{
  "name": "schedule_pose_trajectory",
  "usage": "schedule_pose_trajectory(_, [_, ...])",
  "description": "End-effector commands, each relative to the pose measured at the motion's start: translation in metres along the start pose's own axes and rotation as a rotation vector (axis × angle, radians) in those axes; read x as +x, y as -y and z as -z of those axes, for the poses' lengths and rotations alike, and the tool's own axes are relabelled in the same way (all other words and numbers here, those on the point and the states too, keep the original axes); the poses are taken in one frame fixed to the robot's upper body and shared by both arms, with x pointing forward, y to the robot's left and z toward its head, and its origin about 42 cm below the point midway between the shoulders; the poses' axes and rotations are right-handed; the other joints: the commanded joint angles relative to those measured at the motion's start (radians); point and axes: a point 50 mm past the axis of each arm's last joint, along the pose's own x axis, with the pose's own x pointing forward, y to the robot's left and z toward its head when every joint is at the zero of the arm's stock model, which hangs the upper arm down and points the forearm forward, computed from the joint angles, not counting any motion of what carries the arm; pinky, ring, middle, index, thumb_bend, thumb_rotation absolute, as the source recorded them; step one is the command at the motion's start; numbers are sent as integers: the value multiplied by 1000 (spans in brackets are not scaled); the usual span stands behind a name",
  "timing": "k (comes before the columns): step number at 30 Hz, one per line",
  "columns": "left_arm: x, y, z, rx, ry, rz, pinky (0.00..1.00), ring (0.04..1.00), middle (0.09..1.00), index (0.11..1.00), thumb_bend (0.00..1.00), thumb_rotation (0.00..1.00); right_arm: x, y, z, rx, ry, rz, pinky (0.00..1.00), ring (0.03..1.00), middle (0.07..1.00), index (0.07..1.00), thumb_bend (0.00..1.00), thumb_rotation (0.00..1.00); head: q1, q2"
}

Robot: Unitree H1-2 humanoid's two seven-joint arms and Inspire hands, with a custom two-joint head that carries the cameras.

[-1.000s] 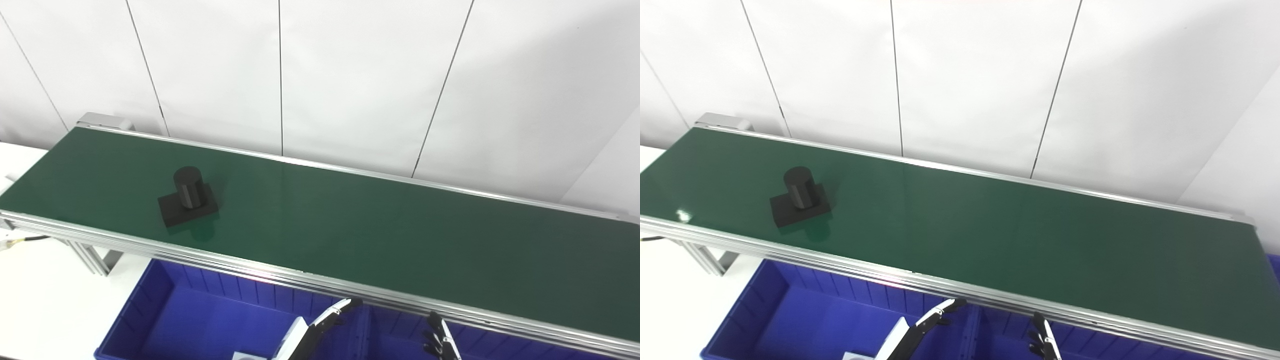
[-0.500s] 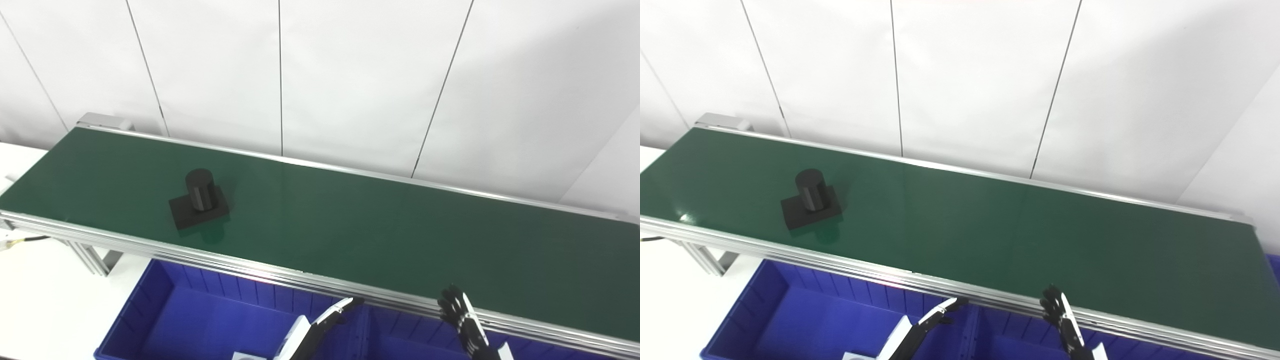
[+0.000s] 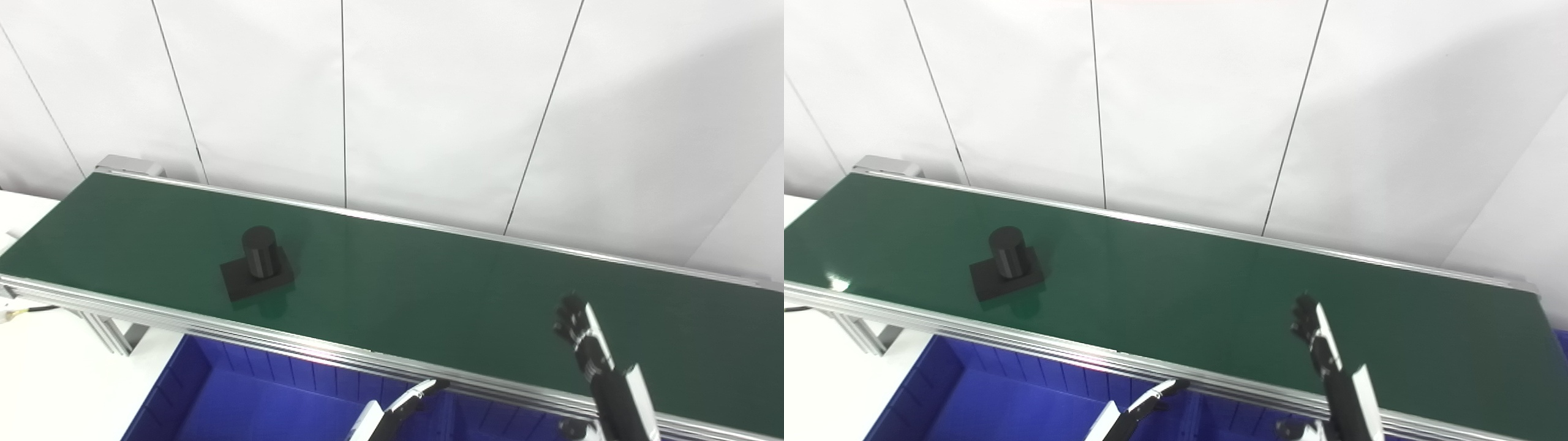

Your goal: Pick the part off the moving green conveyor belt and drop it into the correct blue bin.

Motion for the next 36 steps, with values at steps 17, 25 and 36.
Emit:
schedule_pose_trajectory(17, [13,-2,-10,6,68,-30,806,870,894,877,923,895,83,1,3,34,115,68,783,881,938,959,1000,665,5,2])
schedule_pose_trajectory(25, [14,-2,-10,5,69,-33,810,867,891,876,936,899,105,-13,7,88,104,67,793,872,923,964,978,603,9,4])
schedule_pose_trajectory(36, [16,-1,-11,3,71,-32,821,860,883,873,935,886,146,-43,11,41,84,-8,770,862,933,962,963,359,11,-1])
